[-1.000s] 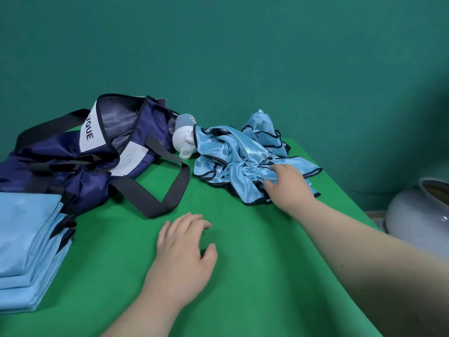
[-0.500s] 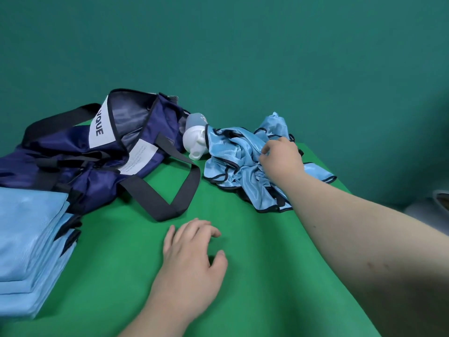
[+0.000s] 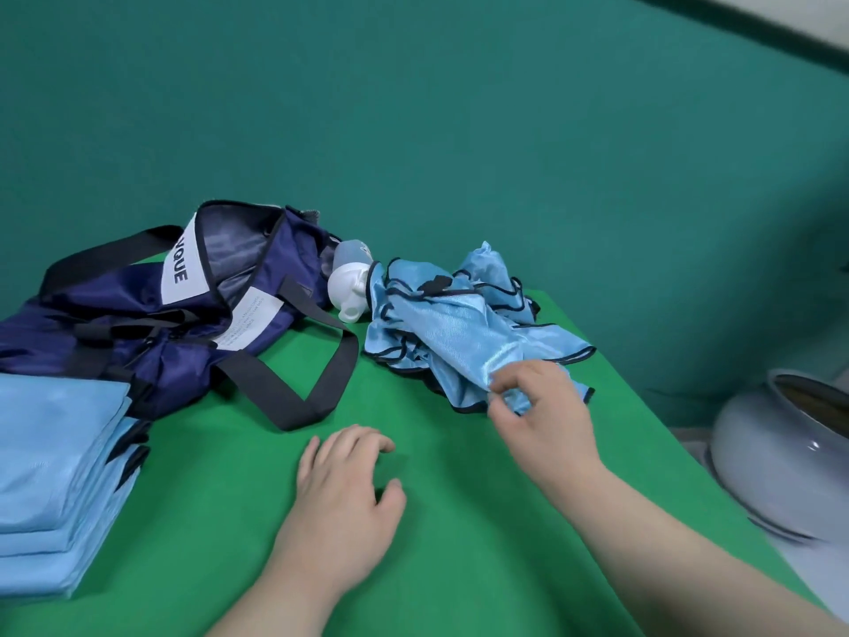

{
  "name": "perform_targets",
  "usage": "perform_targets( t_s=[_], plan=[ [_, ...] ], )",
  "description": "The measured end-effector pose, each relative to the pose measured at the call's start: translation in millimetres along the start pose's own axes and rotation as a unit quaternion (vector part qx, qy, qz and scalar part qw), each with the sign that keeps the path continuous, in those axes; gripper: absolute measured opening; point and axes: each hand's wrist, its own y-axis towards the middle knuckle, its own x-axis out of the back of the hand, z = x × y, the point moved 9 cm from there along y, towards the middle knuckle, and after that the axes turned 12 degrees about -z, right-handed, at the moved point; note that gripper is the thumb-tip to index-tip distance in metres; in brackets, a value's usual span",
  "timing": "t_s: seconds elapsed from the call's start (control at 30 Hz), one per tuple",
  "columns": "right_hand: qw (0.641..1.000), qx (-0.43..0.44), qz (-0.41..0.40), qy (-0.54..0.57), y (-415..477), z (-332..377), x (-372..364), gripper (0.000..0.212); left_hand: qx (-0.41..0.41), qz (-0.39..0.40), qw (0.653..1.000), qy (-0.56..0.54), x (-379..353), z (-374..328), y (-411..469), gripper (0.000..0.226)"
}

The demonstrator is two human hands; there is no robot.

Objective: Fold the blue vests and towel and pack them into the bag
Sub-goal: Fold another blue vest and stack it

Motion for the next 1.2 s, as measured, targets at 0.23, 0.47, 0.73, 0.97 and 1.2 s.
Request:
perform_targets(
  t_s=[0.23,0.47,0.73,0.97,1.2],
  plan=[
    [0.982,0.16,0.064,0.073,-99.4,35.7,34.6,0.01,-0.024,-0.057,0.994,-0.085,17.6,-8.0,-4.0,0.049],
    [0.984,0.141,0.091,0.061,-123.9,35.3,36.0,0.009,-0.068,0.008,0.997,-0.02,9.8,-19.9,-10.1,0.055],
    [0.991,0.103,0.079,0.004,-124.7,22.7,28.7,0.02,-0.094,-0.02,0.995,0.036,-0.4,-14.9,-4.1,0.02],
    [0.992,0.037,0.106,-0.062,-124.9,13.6,28.5,0.028,-0.12,-0.018,0.99,0.069,8.2,-25.0,-15.1,0.024],
    [0.996,-0.025,0.074,-0.036,-141.1,24.8,48.1,0.04,-0.176,-0.053,0.981,0.055,39.9,-38.7,-69.2,0.011]
  ],
)
